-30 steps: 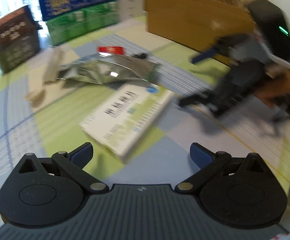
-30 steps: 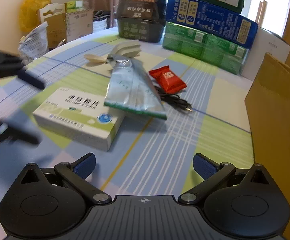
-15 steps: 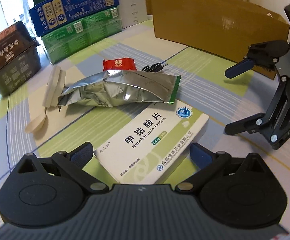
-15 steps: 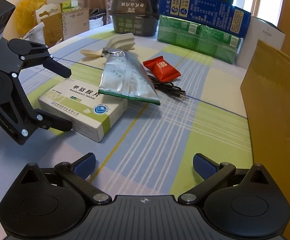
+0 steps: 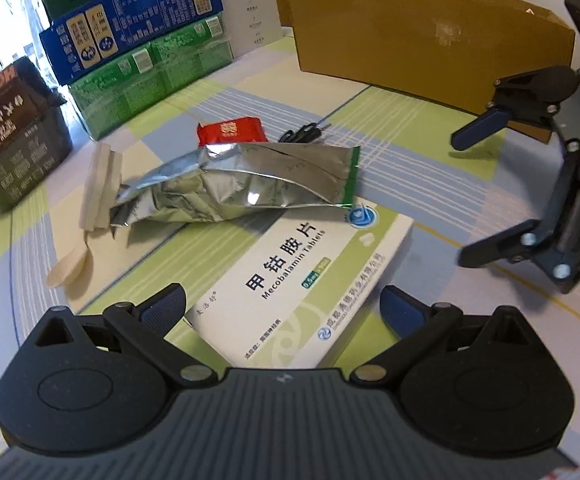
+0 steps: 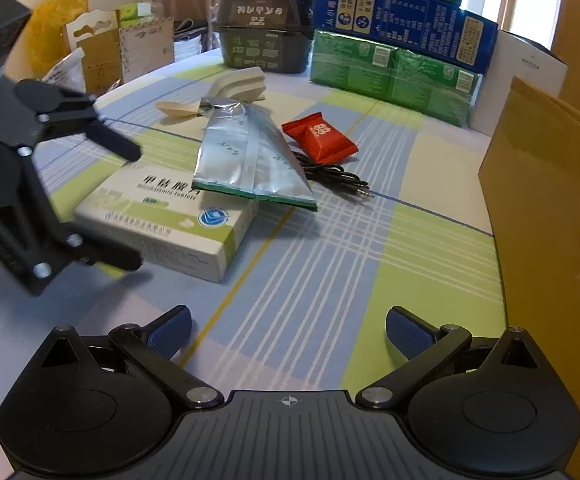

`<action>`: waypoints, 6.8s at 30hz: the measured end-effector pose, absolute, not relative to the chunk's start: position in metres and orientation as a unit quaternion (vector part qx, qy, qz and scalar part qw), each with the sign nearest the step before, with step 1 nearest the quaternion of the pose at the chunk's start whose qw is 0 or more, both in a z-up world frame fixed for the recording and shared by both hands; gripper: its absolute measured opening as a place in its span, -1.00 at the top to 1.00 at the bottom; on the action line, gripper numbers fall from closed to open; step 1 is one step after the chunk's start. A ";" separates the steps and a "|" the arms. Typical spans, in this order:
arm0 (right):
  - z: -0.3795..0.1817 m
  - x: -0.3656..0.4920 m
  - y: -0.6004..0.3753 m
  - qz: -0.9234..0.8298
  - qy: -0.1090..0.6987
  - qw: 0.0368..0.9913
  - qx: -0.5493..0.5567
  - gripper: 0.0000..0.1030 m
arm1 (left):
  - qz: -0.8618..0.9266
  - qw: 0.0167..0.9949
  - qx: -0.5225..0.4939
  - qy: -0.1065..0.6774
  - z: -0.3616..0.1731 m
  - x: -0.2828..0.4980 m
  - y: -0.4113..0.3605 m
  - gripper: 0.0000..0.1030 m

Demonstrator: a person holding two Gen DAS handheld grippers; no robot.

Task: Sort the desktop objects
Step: 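Reach the left gripper to the white Mecobalamin tablet box and grasp it, then grasp the silver foil bag with the right gripper while the left gripper holds the white box, then carry the white box and foil bag toward the cardboard box with both grippers, then lower both items into the cardboard box and open both grippers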

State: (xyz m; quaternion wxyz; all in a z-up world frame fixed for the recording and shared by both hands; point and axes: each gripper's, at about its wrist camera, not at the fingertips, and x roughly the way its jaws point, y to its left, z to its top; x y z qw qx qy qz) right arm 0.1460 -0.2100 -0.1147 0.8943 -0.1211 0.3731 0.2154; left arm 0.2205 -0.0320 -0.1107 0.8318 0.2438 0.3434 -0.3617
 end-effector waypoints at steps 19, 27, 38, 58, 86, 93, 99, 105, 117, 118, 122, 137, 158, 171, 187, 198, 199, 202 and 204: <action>-0.116 0.151 -0.227 0.189 0.368 0.904 -0.107 -0.96 | -0.371 0.814 0.208 0.396 -0.107 0.210 -0.070 -0.45; -0.105 0.150 -0.223 0.209 0.361 0.905 -0.089 -0.96 | -0.305 0.828 0.187 0.432 -0.099 0.188 -0.050 -0.33; -0.081 0.213 -0.166 0.260 0.349 0.891 -0.130 -0.95 | -0.136 0.869 0.083 0.469 -0.099 0.210 0.023 -0.34; -0.080 0.179 -0.175 0.244 0.469 0.836 -0.143 0.06 | -0.149 0.859 0.092 0.481 -0.096 0.209 0.014 -0.31; -0.096 0.157 -0.187 0.292 0.546 0.760 -0.197 -0.49 | -0.198 0.841 0.089 0.496 -0.094 0.136 -0.033 -0.38; -0.090 0.157 -0.189 0.289 0.542 0.766 -0.190 0.05 | -0.195 0.838 0.115 0.497 -0.097 0.137 -0.041 -0.39; -0.088 0.151 -0.191 0.279 0.534 0.776 -0.185 0.20 | -0.194 0.839 0.114 0.495 -0.098 0.137 -0.040 -0.41; -0.082 0.142 -0.198 0.273 0.536 0.784 -0.155 0.23 | -0.195 0.839 0.113 0.496 -0.097 0.134 -0.041 -0.30; -0.081 0.130 -0.208 0.261 0.531 0.795 -0.130 0.24 | -0.198 0.835 0.120 0.499 -0.095 0.129 -0.042 -0.30; -0.080 0.129 -0.210 0.260 0.531 0.797 -0.125 0.24 | -0.198 0.835 0.120 0.499 -0.095 0.130 -0.043 -0.30; -0.073 0.124 -0.219 0.254 0.529 0.803 -0.102 0.24 | -0.194 0.836 0.121 0.498 -0.093 0.126 -0.045 -0.29; -0.017 0.097 -0.243 0.235 0.495 0.834 -0.071 0.24 | -0.172 0.858 0.070 0.479 -0.058 0.083 -0.056 -0.29; 0.089 0.090 -0.319 0.185 0.426 0.885 -0.035 0.24 | -0.194 0.879 0.071 0.430 0.027 0.071 -0.113 -0.29; 0.119 0.141 -0.436 0.090 0.422 0.902 0.005 0.24 | -0.257 0.877 0.068 0.400 0.085 0.116 -0.228 -0.29; 0.092 0.193 -0.482 0.077 0.445 0.892 0.037 0.24 | -0.266 0.863 0.041 0.428 0.074 0.165 -0.315 -0.29; 0.083 0.205 -0.490 0.077 0.451 0.888 0.048 0.24 | -0.268 0.856 0.031 0.441 0.063 0.180 -0.336 -0.29; 0.082 0.206 -0.491 0.076 0.452 0.888 0.051 0.24 | -0.267 0.856 0.030 0.441 0.061 0.182 -0.337 -0.29; 0.078 0.208 -0.495 0.073 0.453 0.887 0.056 0.24 | -0.265 0.856 0.027 0.444 0.058 0.185 -0.340 -0.29; 0.077 0.209 -0.497 0.071 0.453 0.887 0.058 0.24 | -0.264 0.856 0.026 0.444 0.057 0.187 -0.342 -0.29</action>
